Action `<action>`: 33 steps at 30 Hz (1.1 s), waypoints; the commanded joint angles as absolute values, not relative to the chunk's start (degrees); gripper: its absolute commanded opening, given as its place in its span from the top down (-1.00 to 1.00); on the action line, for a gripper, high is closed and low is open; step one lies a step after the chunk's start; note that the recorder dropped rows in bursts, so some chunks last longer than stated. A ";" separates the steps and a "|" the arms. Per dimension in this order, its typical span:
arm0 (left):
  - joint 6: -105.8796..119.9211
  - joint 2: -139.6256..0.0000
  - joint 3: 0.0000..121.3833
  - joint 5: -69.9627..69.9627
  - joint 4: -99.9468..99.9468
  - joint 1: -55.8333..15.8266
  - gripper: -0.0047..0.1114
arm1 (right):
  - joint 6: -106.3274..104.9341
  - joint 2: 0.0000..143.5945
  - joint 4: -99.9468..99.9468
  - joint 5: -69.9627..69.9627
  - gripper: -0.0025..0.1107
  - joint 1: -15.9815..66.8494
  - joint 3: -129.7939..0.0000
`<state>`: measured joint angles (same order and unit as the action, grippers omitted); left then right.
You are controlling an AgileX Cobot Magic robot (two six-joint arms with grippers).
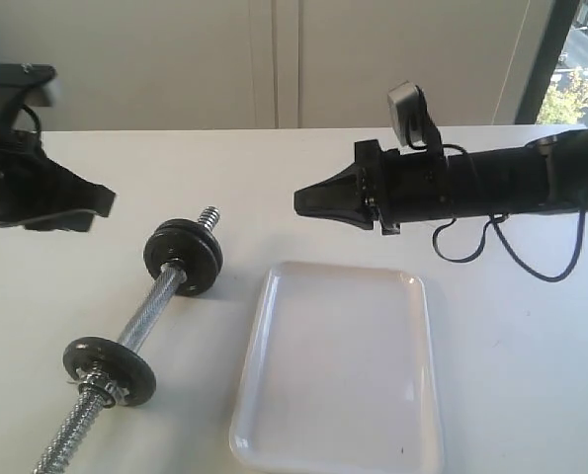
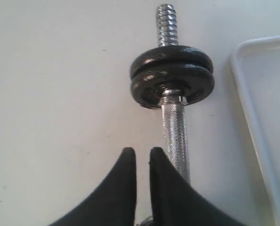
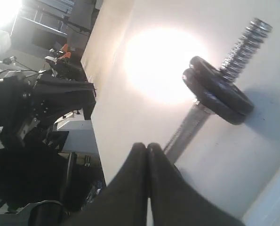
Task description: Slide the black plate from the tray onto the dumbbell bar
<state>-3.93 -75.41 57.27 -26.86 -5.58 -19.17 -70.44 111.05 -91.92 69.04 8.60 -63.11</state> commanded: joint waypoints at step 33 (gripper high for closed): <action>-16.54 -21.38 41.72 -37.36 1.59 -18.96 0.92 | -40.25 29.59 -47.74 35.24 0.96 8.03 -46.56</action>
